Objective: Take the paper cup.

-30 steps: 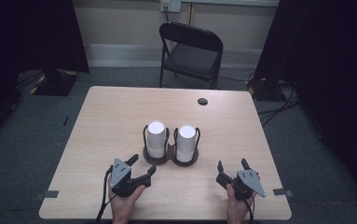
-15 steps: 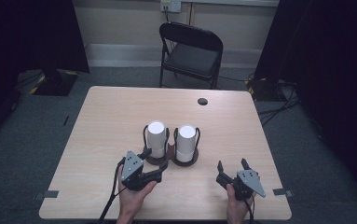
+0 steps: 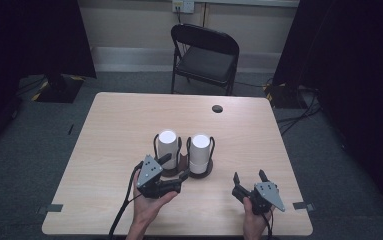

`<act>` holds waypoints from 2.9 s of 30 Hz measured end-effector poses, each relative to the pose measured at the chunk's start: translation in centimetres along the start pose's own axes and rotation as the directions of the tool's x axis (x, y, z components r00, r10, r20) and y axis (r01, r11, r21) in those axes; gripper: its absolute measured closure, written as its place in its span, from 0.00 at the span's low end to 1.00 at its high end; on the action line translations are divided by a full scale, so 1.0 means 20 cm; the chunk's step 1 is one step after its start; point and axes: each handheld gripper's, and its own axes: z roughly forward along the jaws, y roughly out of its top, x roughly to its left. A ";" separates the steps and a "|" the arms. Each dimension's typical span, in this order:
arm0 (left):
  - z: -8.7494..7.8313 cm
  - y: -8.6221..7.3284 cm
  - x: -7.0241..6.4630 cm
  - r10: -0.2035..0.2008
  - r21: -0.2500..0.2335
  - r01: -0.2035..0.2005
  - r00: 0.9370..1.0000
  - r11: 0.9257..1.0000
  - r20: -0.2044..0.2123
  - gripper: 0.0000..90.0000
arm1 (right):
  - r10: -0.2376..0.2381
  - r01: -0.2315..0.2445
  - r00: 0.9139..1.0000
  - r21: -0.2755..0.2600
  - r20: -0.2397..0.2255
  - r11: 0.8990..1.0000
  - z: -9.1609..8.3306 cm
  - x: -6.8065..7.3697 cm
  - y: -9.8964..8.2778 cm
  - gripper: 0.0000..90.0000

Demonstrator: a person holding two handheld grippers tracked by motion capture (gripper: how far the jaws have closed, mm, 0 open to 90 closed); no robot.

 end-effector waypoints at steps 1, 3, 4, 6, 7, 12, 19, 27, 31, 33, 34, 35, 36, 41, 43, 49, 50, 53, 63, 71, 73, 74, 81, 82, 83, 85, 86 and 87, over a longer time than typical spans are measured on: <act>0.01 0.01 0.00 0.010 -0.005 -0.010 1.000 1.000 0.002 0.25 | 0.000 0.000 1.000 0.000 0.000 1.000 0.00 0.00 0.00 0.14; 0.01 0.02 0.00 0.020 -0.007 -0.020 1.000 1.000 -0.001 0.27 | 0.000 0.000 1.000 0.000 0.001 1.000 0.00 0.00 0.00 0.14; 0.03 0.03 -0.01 0.025 -0.014 -0.025 1.000 1.000 0.002 0.27 | -0.001 0.001 1.000 0.000 0.001 1.000 0.00 0.00 0.00 0.14; 0.03 0.04 -0.01 0.028 -0.014 -0.028 1.000 0.999 0.006 0.27 | -0.001 0.001 1.000 -0.002 0.000 1.000 0.00 0.00 0.00 0.14; 0.06 0.06 -0.01 0.032 -0.013 -0.032 0.999 0.999 0.018 0.27 | 0.000 0.000 1.000 -0.003 0.000 1.000 0.00 0.00 0.00 0.14; 0.11 0.09 -0.01 0.025 -0.010 -0.025 0.999 1.000 0.030 0.27 | -0.001 0.001 1.000 -0.003 -0.003 1.000 0.00 0.00 0.00 0.14; 0.18 0.12 0.00 0.009 0.007 -0.009 0.999 1.000 0.035 0.26 | 0.000 0.000 1.000 -0.004 -0.007 1.000 0.00 0.00 0.00 0.14; 0.26 0.16 0.01 0.007 0.015 -0.008 0.999 1.000 0.038 0.23 | -0.001 0.001 1.000 -0.004 -0.009 1.000 0.00 0.00 0.00 0.15; 0.31 0.18 0.03 -0.001 0.037 0.000 0.999 0.999 0.038 0.23 | 0.000 0.000 1.000 -0.004 -0.008 1.000 0.00 0.00 0.00 0.15; 0.33 0.19 0.04 -0.001 0.043 -0.001 0.999 0.999 0.037 0.22 | 0.003 -0.003 1.000 -0.004 -0.009 1.000 0.00 0.00 0.00 0.15; 0.33 0.19 0.04 -0.001 0.043 -0.001 0.999 0.999 0.037 0.22 | 0.003 -0.003 1.000 -0.004 -0.009 1.000 0.00 0.00 0.00 0.15; 0.34 0.19 0.04 0.000 0.042 -0.002 0.999 0.999 0.036 0.22 | 0.001 -0.001 1.000 -0.005 -0.009 1.000 0.00 0.00 0.00 0.15; 0.34 0.19 0.04 0.000 0.042 -0.002 0.999 0.999 0.036 0.22 | 0.001 -0.001 1.000 -0.005 -0.009 1.000 0.00 0.00 0.00 0.15; 0.39 0.21 0.05 -0.003 0.057 0.001 1.000 0.998 0.027 0.22 | -0.002 0.002 1.000 -0.004 -0.013 1.000 0.00 0.00 0.00 0.15; 0.41 0.21 0.05 -0.004 0.063 0.002 1.000 0.998 0.023 0.22 | -0.003 0.003 1.000 -0.005 -0.014 1.000 0.00 0.00 0.00 0.15; 0.45 0.19 0.06 -0.004 0.084 0.002 1.000 0.996 0.021 0.22 | -0.003 0.003 1.000 -0.005 -0.014 1.000 0.00 0.00 0.00 0.15; 0.45 0.19 0.06 0.004 0.085 -0.006 1.000 0.996 0.019 0.22 | -0.003 0.003 1.000 -0.005 -0.015 1.000 0.00 0.00 0.00 0.15; 0.47 0.18 0.06 0.015 0.089 -0.016 1.000 0.996 0.013 0.27 | -0.004 0.004 1.000 -0.006 -0.017 1.000 0.00 0.00 0.00 0.15; 0.53 0.16 0.08 0.025 0.103 -0.025 1.000 0.994 0.002 0.28 | -0.003 0.003 1.000 -0.002 -0.021 1.000 0.00 0.00 0.00 0.15; 0.56 0.14 0.06 0.058 0.121 -0.057 0.998 0.991 -0.004 0.31 | -0.002 0.002 1.000 -0.005 -0.022 1.000 0.00 0.00 0.00 0.16; 0.56 0.14 0.06 0.070 0.119 -0.068 0.997 0.991 -0.018 0.33 | 0.003 -0.003 1.000 -0.006 -0.023 1.000 0.00 -0.01 0.00 0.16; 0.56 0.14 0.06 0.070 0.119 -0.068 0.997 0.991 -0.018 0.35 | 0.003 -0.003 1.000 -0.006 -0.023 1.000 0.00 -0.01 0.00 0.16; 0.56 0.15 0.06 0.074 0.117 -0.071 0.997 0.991 -0.025 0.38 | 0.005 -0.005 1.000 -0.008 -0.021 1.000 0.00 -0.01 0.00 0.16; 0.56 0.15 0.06 0.073 0.113 -0.070 0.997 0.991 -0.027 0.38 | 0.004 -0.004 1.000 -0.009 -0.021 1.000 0.00 -0.01 0.00 0.16; 0.56 0.15 0.06 0.073 0.113 -0.070 0.997 0.991 -0.027 0.38 | 0.004 -0.004 1.000 -0.009 -0.021 1.000 0.00 -0.01 0.00 0.16; 0.55 0.17 0.06 0.064 0.110 -0.061 0.998 0.992 -0.025 0.38 | 0.005 -0.005 1.000 -0.009 -0.021 1.000 0.00 -0.01 0.00 0.16; 0.55 0.17 0.06 0.064 0.110 -0.061 0.998 0.992 -0.025 0.38 | 0.005 -0.005 1.000 -0.009 -0.021 1.000 0.00 -0.01 0.00 0.16; 0.55 0.17 0.06 0.056 0.106 -0.054 0.998 0.993 -0.021 0.38 | 0.006 -0.006 1.000 -0.009 -0.020 1.000 0.00 -0.01 0.00 0.16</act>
